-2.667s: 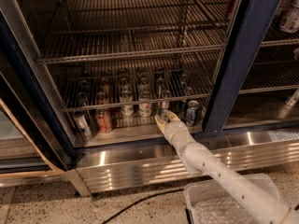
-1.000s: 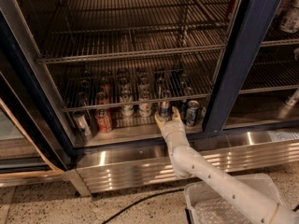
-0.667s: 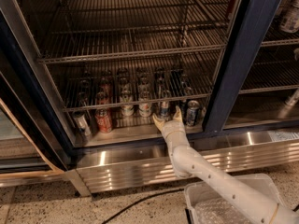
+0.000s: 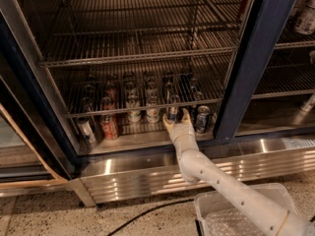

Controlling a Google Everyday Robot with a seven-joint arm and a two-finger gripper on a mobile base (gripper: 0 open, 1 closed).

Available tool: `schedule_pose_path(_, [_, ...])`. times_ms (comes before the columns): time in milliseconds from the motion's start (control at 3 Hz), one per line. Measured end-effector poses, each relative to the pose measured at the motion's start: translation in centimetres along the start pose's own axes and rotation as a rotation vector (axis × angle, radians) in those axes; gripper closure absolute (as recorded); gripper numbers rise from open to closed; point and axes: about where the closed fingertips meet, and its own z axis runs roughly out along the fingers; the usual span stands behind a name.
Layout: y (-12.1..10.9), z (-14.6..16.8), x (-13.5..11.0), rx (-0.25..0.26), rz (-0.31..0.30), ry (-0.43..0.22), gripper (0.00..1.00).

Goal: Pick redbull can from bottom shelf of fridge

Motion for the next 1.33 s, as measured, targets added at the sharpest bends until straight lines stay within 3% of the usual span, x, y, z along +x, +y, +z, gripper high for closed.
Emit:
schedule_pose_path(667, [-1.2, 3.6, -0.9, 0.060, -0.024, -0.031, 0.42])
schedule_pose_path(1333, [-2.0, 6.4, 0.9, 0.115, -0.043, 0.005, 0.45])
